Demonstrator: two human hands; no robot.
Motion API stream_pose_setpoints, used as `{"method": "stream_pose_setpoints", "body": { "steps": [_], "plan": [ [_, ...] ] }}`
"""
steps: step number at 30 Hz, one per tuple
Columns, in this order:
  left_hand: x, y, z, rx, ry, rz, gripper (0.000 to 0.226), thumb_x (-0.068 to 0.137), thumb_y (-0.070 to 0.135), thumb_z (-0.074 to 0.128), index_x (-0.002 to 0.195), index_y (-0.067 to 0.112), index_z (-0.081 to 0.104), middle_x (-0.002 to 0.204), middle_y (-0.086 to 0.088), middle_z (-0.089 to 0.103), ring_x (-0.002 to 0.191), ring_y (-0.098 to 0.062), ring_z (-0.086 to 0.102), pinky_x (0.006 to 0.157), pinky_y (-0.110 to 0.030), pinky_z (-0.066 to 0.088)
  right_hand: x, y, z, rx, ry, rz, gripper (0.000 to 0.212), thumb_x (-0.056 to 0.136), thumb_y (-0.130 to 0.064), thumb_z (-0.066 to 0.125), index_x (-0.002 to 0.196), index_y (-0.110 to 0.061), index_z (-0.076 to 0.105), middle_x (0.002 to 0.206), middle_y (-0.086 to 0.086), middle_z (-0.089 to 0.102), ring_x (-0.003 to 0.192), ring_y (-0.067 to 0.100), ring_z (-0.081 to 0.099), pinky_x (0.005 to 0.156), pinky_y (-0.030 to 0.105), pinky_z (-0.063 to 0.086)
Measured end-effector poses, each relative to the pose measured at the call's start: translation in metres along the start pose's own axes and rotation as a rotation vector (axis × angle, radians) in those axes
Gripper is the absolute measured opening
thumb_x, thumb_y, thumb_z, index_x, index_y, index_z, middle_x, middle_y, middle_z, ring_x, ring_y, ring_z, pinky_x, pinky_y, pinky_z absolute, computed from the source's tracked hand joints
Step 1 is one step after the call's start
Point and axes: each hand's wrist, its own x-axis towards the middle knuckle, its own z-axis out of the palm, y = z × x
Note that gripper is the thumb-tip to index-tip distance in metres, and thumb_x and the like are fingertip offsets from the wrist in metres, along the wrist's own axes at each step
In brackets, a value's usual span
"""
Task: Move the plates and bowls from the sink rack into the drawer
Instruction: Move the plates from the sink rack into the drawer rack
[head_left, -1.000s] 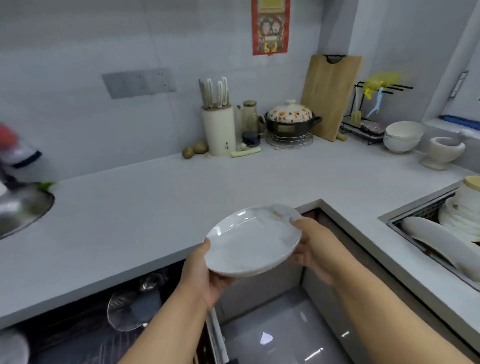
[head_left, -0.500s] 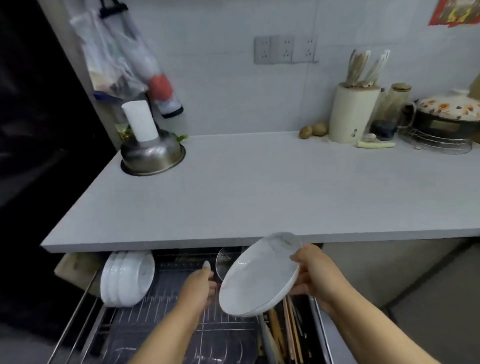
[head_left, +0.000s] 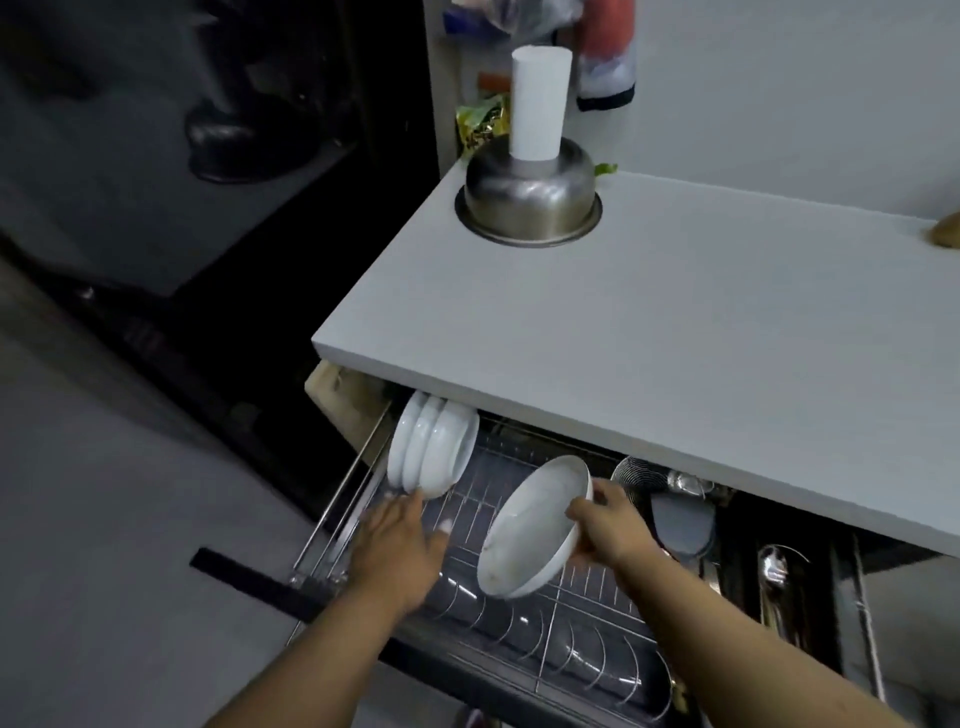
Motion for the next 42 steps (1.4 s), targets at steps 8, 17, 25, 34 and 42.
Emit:
{"method": "stream_pose_setpoints", "body": {
  "steps": [8, 17, 25, 34, 42],
  "plan": [
    [-0.002, -0.022, 0.013, 0.254, 0.076, 0.119, 0.071, 0.094, 0.056, 0.014, 0.153, 0.018, 0.001, 0.162, -0.004, 0.001, 0.146, -0.016, -0.016, 0.118, -0.043, -0.014, 0.061, -0.018, 0.063, -0.185, 0.023, 0.015, 0.053, 0.084, -0.014, 0.054, 0.134, -0.016, 0.038, 0.11, 0.011, 0.058, 0.091, 0.035, 0.064, 0.07, 0.051, 0.059],
    [-0.01, -0.039, -0.004, 0.162, 0.179, 0.204, 0.073, 0.09, 0.057, 0.02, 0.15, 0.015, 0.027, 0.155, -0.005, 0.031, 0.144, -0.013, 0.011, 0.117, -0.034, -0.003, 0.104, -0.04, 0.096, -0.255, 0.1, 0.027, 0.042, 0.084, -0.014, 0.054, 0.124, -0.009, 0.042, 0.099, 0.015, 0.06, 0.084, 0.036, 0.064, 0.073, 0.054, 0.058],
    [-0.008, -0.042, -0.001, 0.113, 0.099, 0.15, 0.069, 0.087, 0.052, 0.033, 0.143, 0.012, 0.041, 0.146, -0.008, 0.045, 0.139, -0.022, 0.037, 0.115, -0.041, 0.025, 0.13, -0.042, 0.11, -0.368, 0.087, 0.028, 0.018, 0.082, -0.021, 0.056, 0.089, -0.005, 0.058, 0.094, 0.022, 0.066, 0.092, 0.04, 0.066, 0.084, 0.054, 0.054],
    [-0.009, -0.045, 0.006, 0.11, 0.141, 0.141, 0.064, 0.084, 0.049, 0.043, 0.133, 0.008, 0.053, 0.133, -0.009, 0.059, 0.128, -0.025, 0.051, 0.107, -0.043, 0.036, 0.135, -0.055, 0.134, -0.598, 0.036, -0.022, 0.029, 0.092, -0.038, 0.051, 0.087, -0.01, 0.053, 0.091, 0.018, 0.066, 0.092, 0.035, 0.065, 0.087, 0.041, 0.053],
    [-0.008, -0.044, 0.005, 0.089, 0.162, 0.138, 0.063, 0.084, 0.048, 0.043, 0.134, 0.01, 0.051, 0.132, -0.007, 0.059, 0.126, -0.024, 0.052, 0.105, -0.039, 0.04, 0.145, -0.062, 0.152, -0.803, 0.016, -0.052, 0.053, 0.099, -0.043, 0.037, 0.126, 0.0, 0.054, 0.127, 0.02, 0.058, 0.118, 0.033, 0.053, 0.087, 0.031, 0.039]
  ]
}}
